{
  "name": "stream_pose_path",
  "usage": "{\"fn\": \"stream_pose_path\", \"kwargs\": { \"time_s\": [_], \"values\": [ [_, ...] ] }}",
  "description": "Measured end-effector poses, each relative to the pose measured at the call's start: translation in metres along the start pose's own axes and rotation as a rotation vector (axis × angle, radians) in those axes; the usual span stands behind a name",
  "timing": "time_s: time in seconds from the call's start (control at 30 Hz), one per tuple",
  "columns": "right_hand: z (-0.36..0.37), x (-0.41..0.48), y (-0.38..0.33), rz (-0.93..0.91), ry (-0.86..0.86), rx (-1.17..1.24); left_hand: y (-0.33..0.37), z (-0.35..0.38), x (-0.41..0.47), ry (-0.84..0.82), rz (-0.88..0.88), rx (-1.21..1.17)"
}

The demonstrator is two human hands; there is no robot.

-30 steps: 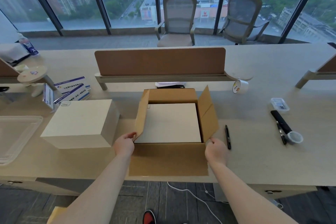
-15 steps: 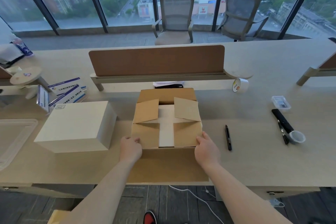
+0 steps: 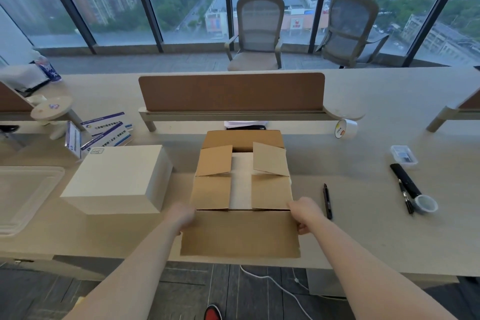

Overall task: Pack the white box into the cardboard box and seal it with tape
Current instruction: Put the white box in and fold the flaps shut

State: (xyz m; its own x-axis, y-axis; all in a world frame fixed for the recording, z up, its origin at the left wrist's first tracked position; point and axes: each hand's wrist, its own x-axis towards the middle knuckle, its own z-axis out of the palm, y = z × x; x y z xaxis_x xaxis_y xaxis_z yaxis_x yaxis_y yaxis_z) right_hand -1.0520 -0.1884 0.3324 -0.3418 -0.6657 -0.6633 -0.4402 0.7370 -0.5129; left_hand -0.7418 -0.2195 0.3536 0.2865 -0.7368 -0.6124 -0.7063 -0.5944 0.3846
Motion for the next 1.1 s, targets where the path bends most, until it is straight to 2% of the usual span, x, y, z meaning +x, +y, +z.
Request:
{"fn": "stream_pose_path", "kwargs": {
  "time_s": [0.1,0.2,0.3,0.4,0.57,0.8,0.93,1.1],
  "values": [
    [-0.017,-0.006,-0.007,0.078,-0.042,0.332,0.003,-0.017,0.002,0.01,0.005,-0.165],
    [-0.033,-0.011,-0.01,0.156,-0.115,0.592,0.006,-0.032,0.0,-0.095,-0.106,-0.522],
    [-0.036,-0.01,-0.009,0.183,-0.145,0.728,0.008,-0.042,0.003,-0.187,-0.16,-0.773],
    [-0.032,-0.007,-0.011,0.156,-0.128,0.749,0.012,-0.041,0.008,-0.186,-0.132,-0.925],
    [-0.022,0.0,-0.019,0.092,-0.099,0.726,0.018,-0.024,0.014,-0.207,-0.038,-0.877],
    [-0.01,0.005,-0.04,0.023,-0.054,0.673,0.029,-0.012,0.031,-0.127,0.04,-0.693],
    [-0.005,0.015,-0.055,-0.056,0.07,0.505,0.044,-0.019,0.041,-0.091,0.108,-0.519],
    [-0.006,0.028,-0.079,-0.173,0.215,0.333,0.068,-0.038,0.068,-0.023,0.195,-0.461]
  ]
}}
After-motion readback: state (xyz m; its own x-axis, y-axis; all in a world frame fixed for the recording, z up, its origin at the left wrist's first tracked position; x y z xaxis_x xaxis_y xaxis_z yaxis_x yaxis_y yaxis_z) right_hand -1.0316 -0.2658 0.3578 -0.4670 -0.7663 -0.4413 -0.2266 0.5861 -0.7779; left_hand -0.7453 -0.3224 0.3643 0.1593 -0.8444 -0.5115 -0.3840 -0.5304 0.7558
